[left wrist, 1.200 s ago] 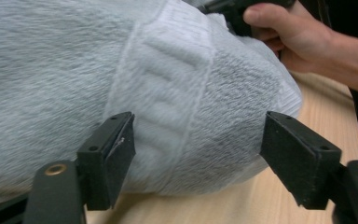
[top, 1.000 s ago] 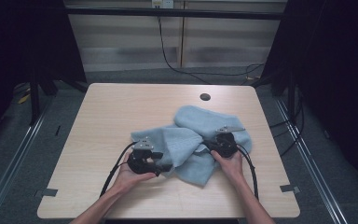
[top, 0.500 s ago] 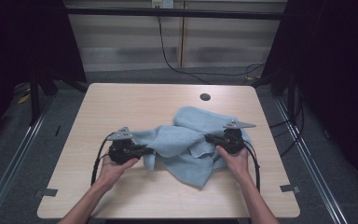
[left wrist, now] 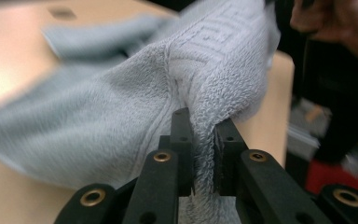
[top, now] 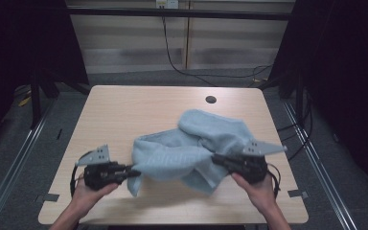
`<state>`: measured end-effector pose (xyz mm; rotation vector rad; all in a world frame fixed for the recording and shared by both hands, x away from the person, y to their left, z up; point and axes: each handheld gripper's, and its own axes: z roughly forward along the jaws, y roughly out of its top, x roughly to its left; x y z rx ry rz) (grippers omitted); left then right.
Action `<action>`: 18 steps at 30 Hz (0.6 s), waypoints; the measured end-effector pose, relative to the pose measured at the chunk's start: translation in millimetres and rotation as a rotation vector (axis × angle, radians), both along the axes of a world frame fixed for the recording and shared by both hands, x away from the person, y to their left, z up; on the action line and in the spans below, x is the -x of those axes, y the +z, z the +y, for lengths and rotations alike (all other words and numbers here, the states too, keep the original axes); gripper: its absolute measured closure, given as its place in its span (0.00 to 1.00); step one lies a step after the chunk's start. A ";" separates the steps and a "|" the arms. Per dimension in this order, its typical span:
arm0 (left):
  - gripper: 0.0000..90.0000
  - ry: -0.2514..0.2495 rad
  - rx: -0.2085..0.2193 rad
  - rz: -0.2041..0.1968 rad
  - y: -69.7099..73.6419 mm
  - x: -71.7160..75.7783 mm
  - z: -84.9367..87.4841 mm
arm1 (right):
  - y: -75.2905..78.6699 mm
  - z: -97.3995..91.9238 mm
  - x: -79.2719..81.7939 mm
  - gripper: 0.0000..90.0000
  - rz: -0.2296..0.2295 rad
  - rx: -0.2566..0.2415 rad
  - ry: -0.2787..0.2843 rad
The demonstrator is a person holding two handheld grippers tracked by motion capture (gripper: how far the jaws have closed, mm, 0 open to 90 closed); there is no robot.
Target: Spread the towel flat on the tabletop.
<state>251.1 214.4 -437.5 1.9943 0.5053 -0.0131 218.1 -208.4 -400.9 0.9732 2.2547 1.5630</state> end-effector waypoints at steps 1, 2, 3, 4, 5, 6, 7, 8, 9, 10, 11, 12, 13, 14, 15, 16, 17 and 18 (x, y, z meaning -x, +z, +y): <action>0.91 -0.015 -0.022 0.024 -6.5 6.6 0.3 | -8.8 1.6 10.6 0.98 0.026 0.022 0.016; 0.90 -0.038 -0.045 0.036 -12.0 13.0 0.8 | -18.2 3.4 20.7 0.98 0.056 0.041 0.025; 0.90 -0.041 -0.059 0.044 -16.4 19.0 2.7 | -27.6 4.2 30.8 0.97 0.074 0.051 0.037; 0.89 -0.042 -0.046 0.071 -20.8 23.7 5.2 | -36.8 4.2 40.3 0.97 0.104 0.044 0.049; 0.89 -0.061 -0.033 0.097 -24.8 27.8 7.3 | -45.0 4.6 48.7 0.97 0.128 0.043 0.061; 0.87 -0.069 -0.039 0.091 -27.9 30.9 8.8 | -51.7 5.0 55.9 0.96 0.151 0.045 0.070; 0.83 -0.066 -0.044 0.101 -29.5 32.8 10.4 | -57.8 5.7 61.5 0.91 0.177 0.044 0.087; 0.77 -0.069 -0.042 0.104 -30.1 32.3 12.3 | -62.3 7.0 65.7 0.85 0.199 0.060 0.101; 0.73 -0.062 -0.034 0.102 -29.6 30.4 14.5 | -64.6 7.3 68.9 0.83 0.205 0.068 0.101; 0.69 -0.045 -0.021 0.107 -28.2 26.7 16.7 | -64.8 5.9 69.7 0.79 0.204 0.058 0.110; 0.64 -0.026 0.002 0.109 -26.7 21.6 18.5 | -62.5 4.0 69.3 0.76 0.194 0.043 0.105; 0.61 -0.014 0.020 0.098 -24.9 15.4 20.4 | -58.7 0.9 67.1 0.72 0.176 0.027 0.092; 0.60 -0.008 0.031 0.093 -23.2 8.8 21.1 | -54.6 -2.4 63.5 0.71 0.167 -0.002 0.082; 0.56 0.001 0.035 0.092 -22.2 1.2 21.6 | -50.9 -5.8 58.6 0.70 0.157 -0.009 0.071; 0.53 0.017 0.031 0.103 -21.4 -6.2 20.5 | -48.4 -8.7 52.1 0.69 0.146 0.007 0.048; 0.52 0.031 0.004 0.100 -20.9 -14.4 19.2 | -47.1 -11.7 44.7 0.67 0.137 0.030 0.014; 0.52 0.056 -0.015 0.092 -20.9 -22.2 18.0 | -46.9 -14.9 36.5 0.66 0.130 0.049 -0.011; 0.52 0.083 -0.017 0.091 -22.3 -31.3 16.6 | -47.7 -18.3 27.6 0.65 0.125 0.066 -0.035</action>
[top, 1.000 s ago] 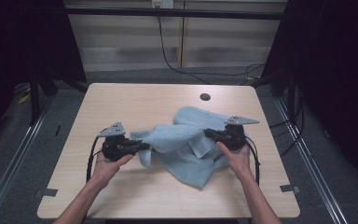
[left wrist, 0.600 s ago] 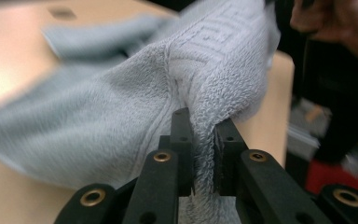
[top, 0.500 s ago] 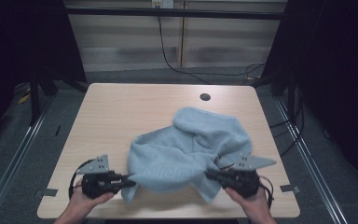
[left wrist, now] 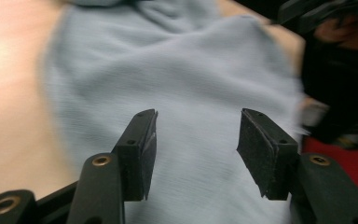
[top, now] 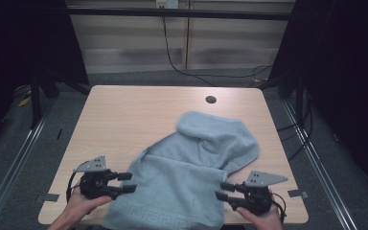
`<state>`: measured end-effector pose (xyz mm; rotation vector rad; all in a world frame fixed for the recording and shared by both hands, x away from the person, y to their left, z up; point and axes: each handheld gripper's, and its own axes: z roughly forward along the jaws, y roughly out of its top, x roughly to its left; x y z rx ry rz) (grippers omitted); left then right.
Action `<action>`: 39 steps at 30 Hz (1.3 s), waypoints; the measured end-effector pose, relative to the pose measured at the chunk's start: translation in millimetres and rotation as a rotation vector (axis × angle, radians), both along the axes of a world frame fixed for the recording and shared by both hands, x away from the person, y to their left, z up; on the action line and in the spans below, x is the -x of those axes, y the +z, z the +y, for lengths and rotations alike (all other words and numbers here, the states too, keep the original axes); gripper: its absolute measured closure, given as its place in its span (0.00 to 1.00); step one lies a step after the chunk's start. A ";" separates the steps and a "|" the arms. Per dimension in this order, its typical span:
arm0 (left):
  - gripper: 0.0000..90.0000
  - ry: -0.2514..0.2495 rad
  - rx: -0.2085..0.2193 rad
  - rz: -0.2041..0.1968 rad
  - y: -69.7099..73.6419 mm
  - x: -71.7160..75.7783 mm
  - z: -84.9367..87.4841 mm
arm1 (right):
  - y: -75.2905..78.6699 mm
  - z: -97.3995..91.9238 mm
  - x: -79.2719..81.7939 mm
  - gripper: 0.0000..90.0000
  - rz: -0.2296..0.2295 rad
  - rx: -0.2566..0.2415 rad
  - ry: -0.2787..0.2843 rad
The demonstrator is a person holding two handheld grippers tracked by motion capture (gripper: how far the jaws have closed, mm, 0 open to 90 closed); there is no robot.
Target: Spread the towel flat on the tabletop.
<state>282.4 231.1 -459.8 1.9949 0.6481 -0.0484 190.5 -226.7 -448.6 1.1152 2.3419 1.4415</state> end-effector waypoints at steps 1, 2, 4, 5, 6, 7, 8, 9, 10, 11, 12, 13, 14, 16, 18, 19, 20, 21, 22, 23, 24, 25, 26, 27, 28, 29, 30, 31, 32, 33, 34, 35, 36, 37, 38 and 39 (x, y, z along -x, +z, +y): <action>0.52 0.021 -0.007 0.003 -2.0 -9.6 -2.4 | -2.0 -3.5 -9.5 0.63 0.001 0.007 -0.027; 0.52 0.052 -0.012 -0.007 -4.6 -18.9 -5.5 | -4.7 -6.6 -19.0 0.61 0.007 0.006 -0.042; 0.51 0.089 -0.020 0.023 -12.8 -40.2 -13.5 | -10.8 -10.1 -36.2 0.60 0.015 0.026 -0.081; 0.49 0.120 -0.036 0.015 -17.3 -49.8 -17.9 | -13.8 -10.6 -43.5 0.59 0.022 0.037 -0.095; 0.49 0.148 -0.044 0.021 -21.9 -59.0 -21.4 | -16.6 -10.5 -49.1 0.59 0.031 0.034 -0.098; 0.48 0.149 -0.051 0.038 -26.2 -67.9 -25.0 | -19.3 -9.8 -53.5 0.58 0.042 0.038 -0.093; 0.46 0.157 -0.058 0.036 -29.7 -74.2 -27.7 | -21.8 -8.3 -56.2 0.58 0.052 0.053 -0.092; 0.45 0.164 -0.063 0.051 -32.9 -79.7 -30.1 | -24.3 -6.9 -57.4 0.58 0.063 0.057 -0.087; 0.43 0.160 -0.061 0.072 -35.6 -83.2 -32.3 | -27.0 -5.9 -57.4 0.59 0.068 0.059 -0.079; 0.44 0.159 -0.081 0.068 -37.5 -84.6 -34.7 | -29.0 -4.6 -56.1 0.65 0.072 0.065 -0.080; 0.57 0.148 -0.103 0.052 -38.7 -83.7 -36.7 | -30.6 -4.1 -54.4 0.73 0.073 0.076 -0.072; 0.75 0.132 -0.115 0.052 -39.6 -82.1 -37.8 | -31.4 -3.8 -52.4 0.78 0.074 0.078 -0.071; 0.83 0.129 -0.128 0.043 -40.0 -79.5 -37.7 | -31.7 -3.9 -50.2 0.84 0.076 0.075 -0.072; 0.94 0.097 -0.131 0.052 -39.4 -73.5 -34.3 | -30.1 -5.1 -44.5 0.86 0.068 0.073 -0.062; 0.94 0.060 -0.122 0.052 -38.1 -62.7 -27.1 | -27.1 -7.2 -35.7 0.87 0.062 0.060 -0.049; 0.94 0.065 -0.112 0.060 -37.6 -56.5 -22.3 | -25.3 -8.2 -29.5 0.87 0.056 0.054 -0.043; 0.94 0.061 -0.097 0.065 -37.0 -50.1 -16.8 | -23.6 -8.9 -22.9 0.87 0.051 0.046 -0.045; 0.94 0.054 -0.099 0.065 -35.8 -42.9 -12.2 | -22.6 -9.0 -16.5 0.87 0.047 0.044 -0.035; 0.94 0.059 -0.103 0.062 -34.6 -34.7 -8.6 | -22.3 -8.6 -9.5 0.87 0.052 0.051 -0.031; 0.94 0.049 -0.093 0.070 -33.8 -26.3 -5.3 | -23.3 -8.2 -3.0 0.87 0.051 0.056 -0.027; 0.94 0.037 -0.090 0.074 -33.5 -17.7 -1.8 | -25.0 -7.8 3.2 0.87 0.061 0.053 -0.019; 0.94 0.036 -0.092 0.073 -33.8 -8.7 1.4 | -26.8 -7.2 9.4 0.86 0.075 0.049 -0.014; 0.94 0.022 -0.088 0.088 -34.5 -0.7 4.7 | -27.9 -6.3 15.5 0.86 0.081 0.050 -0.010; 0.94 0.011 -0.077 0.093 -35.8 6.9 7.7 | -28.2 -5.6 21.1 0.85 0.086 0.053 -0.003; 0.94 0.008 -0.076 0.098 -36.2 13.9 10.6 | -28.1 -4.6 25.7 0.82 0.084 0.054 0.004; 0.93 -0.004 -0.075 0.099 -36.6 18.6 13.1 | -27.3 -4.1 29.5 0.77 0.082 0.053 0.008; 0.92 -0.017 -0.063 0.103 -36.9 21.2 15.2 | -25.9 -3.7 31.7 0.73 0.079 0.043 0.016; 0.89 -0.020 -0.061 0.098 -37.3 20.8 15.6 | -24.3 -4.1 31.9 0.70 0.067 0.037 0.021; 0.83 -0.019 -0.064 0.099 -37.5 17.3 15.5 | -22.1 -4.6 30.3 0.66 0.056 0.036 0.011; 0.78 -0.005 -0.051 0.097 -37.5 12.7 15.1 | -20.2 -5.7 26.5 0.63 0.050 0.031 0.001; 0.76 0.008 -0.032 0.098 -37.0 6.8 14.5 | -18.6 -7.3 21.5 0.62 0.044 0.027 -0.008; 0.72 0.026 -0.018 0.090 -35.6 0.7 13.4 | -17.7 -9.2 15.4 0.62 0.038 0.025 -0.021; 0.67 0.044 -0.011 0.086 -33.8 -6.2 11.1 | -17.6 -11.3 9.0 0.63 0.038 0.033 -0.039; 0.63 0.048 -0.006 0.086 -31.7 -13.3 7.8 | -18.9 -13.2 2.0 0.62 0.036 0.043 -0.055; 0.61 0.059 0.002 0.078 -29.3 -20.0 4.5 | -21.1 -15.2 -5.2 0.62 0.040 0.057 -0.076; 0.59 0.076 0.010 0.075 -27.3 -27.5 0.8 | -23.9 -17.0 -12.5 0.62 0.049 0.073 -0.095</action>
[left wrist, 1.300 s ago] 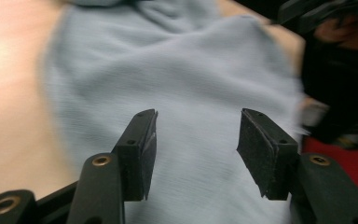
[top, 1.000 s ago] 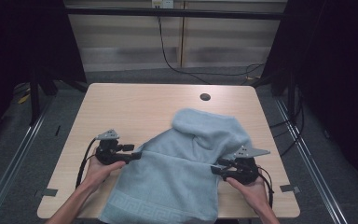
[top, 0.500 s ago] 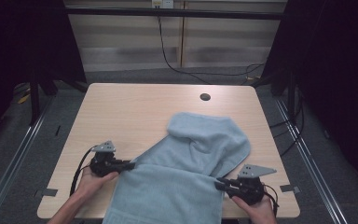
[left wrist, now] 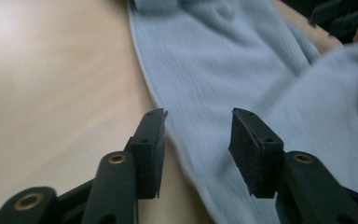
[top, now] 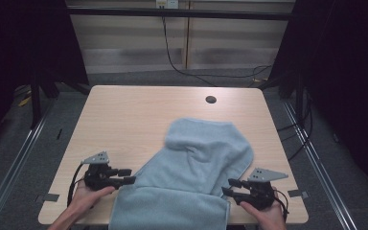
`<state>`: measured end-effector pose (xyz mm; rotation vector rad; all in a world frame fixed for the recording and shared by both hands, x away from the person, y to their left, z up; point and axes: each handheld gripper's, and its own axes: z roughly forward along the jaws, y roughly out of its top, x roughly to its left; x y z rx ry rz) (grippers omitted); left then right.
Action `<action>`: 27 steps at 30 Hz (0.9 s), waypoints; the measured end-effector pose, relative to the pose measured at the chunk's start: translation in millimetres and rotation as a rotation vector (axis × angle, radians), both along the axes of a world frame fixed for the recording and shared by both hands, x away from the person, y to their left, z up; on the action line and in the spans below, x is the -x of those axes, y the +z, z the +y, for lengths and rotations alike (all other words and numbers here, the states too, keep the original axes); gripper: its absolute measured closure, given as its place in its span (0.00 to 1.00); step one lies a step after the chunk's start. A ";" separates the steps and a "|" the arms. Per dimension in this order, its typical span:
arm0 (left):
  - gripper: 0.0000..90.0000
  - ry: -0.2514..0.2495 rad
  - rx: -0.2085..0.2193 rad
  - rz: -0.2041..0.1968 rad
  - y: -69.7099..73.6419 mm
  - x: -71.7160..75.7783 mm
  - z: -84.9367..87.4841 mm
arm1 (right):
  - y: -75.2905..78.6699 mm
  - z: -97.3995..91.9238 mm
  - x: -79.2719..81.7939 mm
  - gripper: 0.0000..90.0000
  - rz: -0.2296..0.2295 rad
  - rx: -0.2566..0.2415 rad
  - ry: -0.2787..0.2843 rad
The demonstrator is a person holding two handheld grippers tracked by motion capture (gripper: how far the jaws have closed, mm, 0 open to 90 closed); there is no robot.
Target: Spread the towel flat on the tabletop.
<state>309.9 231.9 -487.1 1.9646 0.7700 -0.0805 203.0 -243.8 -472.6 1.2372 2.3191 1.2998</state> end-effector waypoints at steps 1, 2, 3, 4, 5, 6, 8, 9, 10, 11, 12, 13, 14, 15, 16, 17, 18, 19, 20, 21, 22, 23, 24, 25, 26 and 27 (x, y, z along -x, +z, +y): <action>0.56 0.018 0.006 0.000 1.5 -7.4 -4.0 | -3.4 -1.8 -7.3 0.62 0.001 0.014 -0.012; 0.55 0.033 0.008 -0.005 1.9 -14.3 -9.3 | -6.4 -3.1 -13.3 0.61 0.011 0.017 -0.026; 0.53 0.041 -0.013 -0.007 1.5 -20.4 -15.9 | -9.0 -3.6 -18.2 0.60 0.019 0.026 -0.032; 0.51 0.046 -0.049 -0.010 -0.2 -26.1 -23.2 | -11.0 -2.5 -21.5 0.59 0.029 0.039 -0.032; 0.50 0.050 -0.065 -0.013 -3.5 -31.2 -29.4 | -13.2 -0.7 -24.2 0.59 0.029 0.062 -0.027; 0.50 0.053 -0.077 0.005 -7.6 -36.6 -35.9 | -15.5 1.6 -26.0 0.58 0.028 0.085 -0.023; 0.52 0.059 -0.110 -0.002 -14.1 -42.6 -48.7 | -20.7 6.2 -27.8 0.61 0.037 0.149 -0.019; 0.57 0.048 -0.127 -0.008 -16.3 -43.3 -54.6 | -23.8 7.6 -28.5 0.63 0.046 0.165 -0.017; 0.61 0.028 -0.152 -0.001 -17.9 -43.2 -59.8 | -26.2 7.8 -29.0 0.67 0.038 0.178 -0.017; 0.66 0.014 -0.178 -0.021 -18.4 -41.0 -64.4 | -25.8 7.7 -28.4 0.71 0.039 0.185 -0.025; 0.74 0.005 -0.208 -0.044 -17.3 -38.3 -67.8 | -25.5 6.6 -29.3 0.78 0.032 0.198 -0.022; 0.81 -0.014 -0.227 -0.051 -16.3 -36.0 -69.7 | -25.7 5.7 -30.0 0.84 0.027 0.208 -0.031; 0.88 -0.021 -0.256 -0.069 -15.2 -33.6 -69.9 | -26.0 3.9 -31.7 0.88 0.025 0.205 -0.036; 0.93 -0.019 -0.263 -0.067 -14.3 -32.2 -69.1 | -26.2 2.1 -34.0 0.89 0.024 0.201 -0.044; 0.95 -0.013 -0.265 -0.065 -13.8 -31.5 -67.4 | -25.8 0.5 -36.4 0.91 0.024 0.205 -0.054; 0.97 -0.003 -0.269 -0.062 -13.3 -30.7 -64.4 | -24.8 -1.4 -39.6 0.92 0.020 0.217 -0.064; 0.98 0.005 -0.266 -0.058 -13.5 -30.1 -60.1 | -23.5 -4.0 -43.8 0.93 0.014 0.214 -0.081; 0.98 0.009 -0.255 -0.056 -14.2 -29.1 -55.1 | -21.9 -7.6 -48.6 0.93 0.008 0.203 -0.096; 0.98 0.018 -0.256 -0.058 -14.2 -27.8 -49.1 | -19.8 -11.1 -54.1 0.94 -0.005 0.191 -0.112; 0.98 0.027 -0.243 -0.047 -14.2 -26.5 -42.4 | -16.8 -13.9 -59.2 0.94 -0.008 0.177 -0.130; 0.98 0.040 -0.231 -0.039 -13.7 -24.7 -35.4 | -13.6 -16.6 -64.9 0.94 -0.025 0.159 -0.143; 0.98 0.048 -0.219 -0.035 -13.0 -22.4 -28.6 | -10.0 -18.9 -70.6 0.94 -0.043 0.139 -0.152; 0.98 0.062 -0.212 -0.031 -11.9 -19.9 -21.4 | -6.3 -20.0 -76.5 0.94 -0.054 0.117 -0.161; 0.98 0.071 -0.190 -0.020 -11.2 -17.2 -14.8 | -2.7 -20.2 -82.2 0.94 -0.070 0.101 -0.169; 0.98 0.081 -0.175 -0.014 -9.8 -13.8 -8.7 | 0.5 -18.8 -88.1 0.94 -0.084 0.075 -0.176; 0.98 0.093 -0.170 -0.019 -7.9 -9.4 -3.7 | 3.4 -16.3 -94.0 0.94 -0.090 0.054 -0.169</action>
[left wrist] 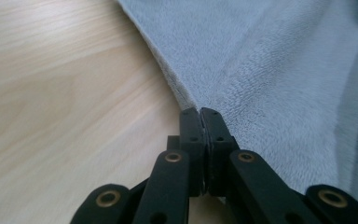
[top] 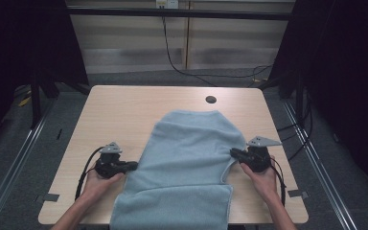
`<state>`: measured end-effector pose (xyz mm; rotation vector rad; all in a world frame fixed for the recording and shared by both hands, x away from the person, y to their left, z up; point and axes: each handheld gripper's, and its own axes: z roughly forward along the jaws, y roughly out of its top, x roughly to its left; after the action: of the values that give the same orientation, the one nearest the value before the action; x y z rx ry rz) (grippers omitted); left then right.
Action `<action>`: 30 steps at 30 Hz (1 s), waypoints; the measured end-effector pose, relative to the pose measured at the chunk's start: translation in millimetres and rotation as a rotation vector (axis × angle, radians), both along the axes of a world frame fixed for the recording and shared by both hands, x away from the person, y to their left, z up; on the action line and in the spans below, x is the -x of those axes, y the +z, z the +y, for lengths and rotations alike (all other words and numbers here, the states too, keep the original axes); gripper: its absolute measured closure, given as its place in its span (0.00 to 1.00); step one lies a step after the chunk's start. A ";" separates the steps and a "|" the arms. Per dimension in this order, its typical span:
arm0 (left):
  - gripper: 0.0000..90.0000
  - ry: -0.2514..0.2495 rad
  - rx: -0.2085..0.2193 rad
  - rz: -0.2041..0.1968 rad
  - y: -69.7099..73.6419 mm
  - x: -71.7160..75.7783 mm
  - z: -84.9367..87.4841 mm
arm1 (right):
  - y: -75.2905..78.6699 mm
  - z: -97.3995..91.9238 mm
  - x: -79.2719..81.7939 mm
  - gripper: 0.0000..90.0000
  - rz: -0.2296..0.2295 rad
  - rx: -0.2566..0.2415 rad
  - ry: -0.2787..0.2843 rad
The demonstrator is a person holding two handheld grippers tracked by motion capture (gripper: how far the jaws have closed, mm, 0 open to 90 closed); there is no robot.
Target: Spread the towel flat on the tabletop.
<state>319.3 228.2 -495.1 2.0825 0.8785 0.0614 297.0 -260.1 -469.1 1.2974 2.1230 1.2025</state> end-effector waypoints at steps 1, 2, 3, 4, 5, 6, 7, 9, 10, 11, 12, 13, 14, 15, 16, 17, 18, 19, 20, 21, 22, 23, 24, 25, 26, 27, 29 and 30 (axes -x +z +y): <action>0.98 0.003 0.003 -0.006 1.6 4.6 4.9 | 2.9 4.4 -4.7 0.94 -0.014 -0.005 0.002; 0.99 0.015 0.008 -0.011 2.5 9.2 9.9 | 5.3 9.4 -9.1 0.94 -0.030 -0.006 0.002; 0.99 0.021 0.012 -0.006 2.9 13.7 15.0 | 7.4 14.5 -12.9 0.93 -0.035 -0.020 0.008; 0.98 0.025 0.022 0.004 2.2 17.8 20.5 | 9.1 19.2 -15.9 0.93 -0.044 -0.031 0.017; 0.98 0.028 0.035 0.012 1.3 22.4 25.9 | 10.4 23.9 -17.5 0.93 -0.045 -0.029 0.025; 0.98 0.023 0.036 0.015 0.4 27.2 30.2 | 10.9 28.1 -18.3 0.93 -0.042 -0.022 0.039; 0.98 0.025 0.031 0.014 -0.7 31.9 33.5 | 11.2 31.8 -17.2 0.92 -0.034 -0.014 0.053; 0.98 0.020 0.043 0.037 -2.5 38.1 39.1 | 11.2 35.7 -11.1 0.91 -0.021 0.011 0.081; 0.98 0.021 0.048 0.043 -3.0 40.3 41.0 | 10.5 35.3 -6.7 0.90 -0.013 0.022 0.088; 0.97 0.018 0.043 0.041 -3.5 41.8 42.1 | 9.1 33.9 -2.1 0.89 0.001 0.028 0.096; 0.95 0.015 0.036 0.047 -3.6 43.2 42.1 | 7.2 32.2 3.4 0.88 0.018 0.042 0.099; 0.93 0.015 0.025 0.041 -3.6 43.7 42.2 | 4.8 30.7 10.0 0.88 0.028 0.065 0.101; 0.89 0.017 0.025 0.037 -3.3 43.9 41.7 | 2.7 29.9 17.3 0.87 0.021 0.107 0.092; 0.82 0.024 0.026 0.034 -2.3 42.8 41.7 | 0.6 28.2 23.6 0.85 0.017 0.146 0.084; 0.77 0.045 0.037 0.026 -1.3 41.2 41.3 | -0.9 24.8 28.9 0.82 0.022 0.163 0.053; 0.74 0.050 0.037 0.020 0.8 38.3 41.1 | -1.6 20.0 33.1 0.81 0.020 0.151 0.025; 0.70 0.055 0.042 0.006 2.7 34.9 39.9 | -1.3 15.2 35.8 0.79 0.013 0.135 0.040; 0.67 0.059 0.047 -0.003 4.5 30.7 37.5 | 0.0 12.2 37.9 0.76 0.014 0.125 0.045; 0.65 0.056 0.043 -0.012 6.1 25.6 33.4 | 1.7 9.8 39.1 0.74 0.009 0.118 0.049; 0.65 0.046 0.041 -0.022 6.9 19.7 28.1 | 4.1 8.6 39.5 0.74 0.004 0.096 0.051; 0.65 0.037 0.028 -0.024 7.3 13.0 21.0 | 6.5 8.1 38.3 0.72 0.002 0.068 0.059; 0.65 0.025 0.014 -0.025 7.3 5.6 13.1 | 8.1 9.4 35.6 0.69 0.009 0.038 0.075; 0.65 0.018 0.011 -0.026 7.0 -2.0 5.4 | 8.9 13.3 32.7 0.67 0.017 0.023 0.097; 0.65 0.017 0.011 -0.028 6.6 -9.2 -2.0 | 9.2 18.8 30.5 0.65 0.017 0.028 0.109; 0.65 0.010 0.010 -0.025 5.7 -16.1 -9.8 | 8.6 25.4 28.3 0.64 0.019 0.021 0.129; 0.65 0.009 0.002 -0.033 4.1 -21.6 -16.4 | 7.0 32.2 26.2 0.63 0.029 0.016 0.157; 0.67 -0.004 -0.040 -0.039 -1.5 -29.4 -28.5 | 2.3 44.9 23.4 0.61 0.041 0.049 0.191; 0.67 -0.012 -0.063 -0.041 -5.1 -31.3 -33.0 | -1.2 49.1 22.1 0.60 0.053 0.062 0.210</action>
<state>350.7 195.3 -500.2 2.1370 0.8488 0.1264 274.9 -211.0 -470.3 1.1137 2.3631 1.1833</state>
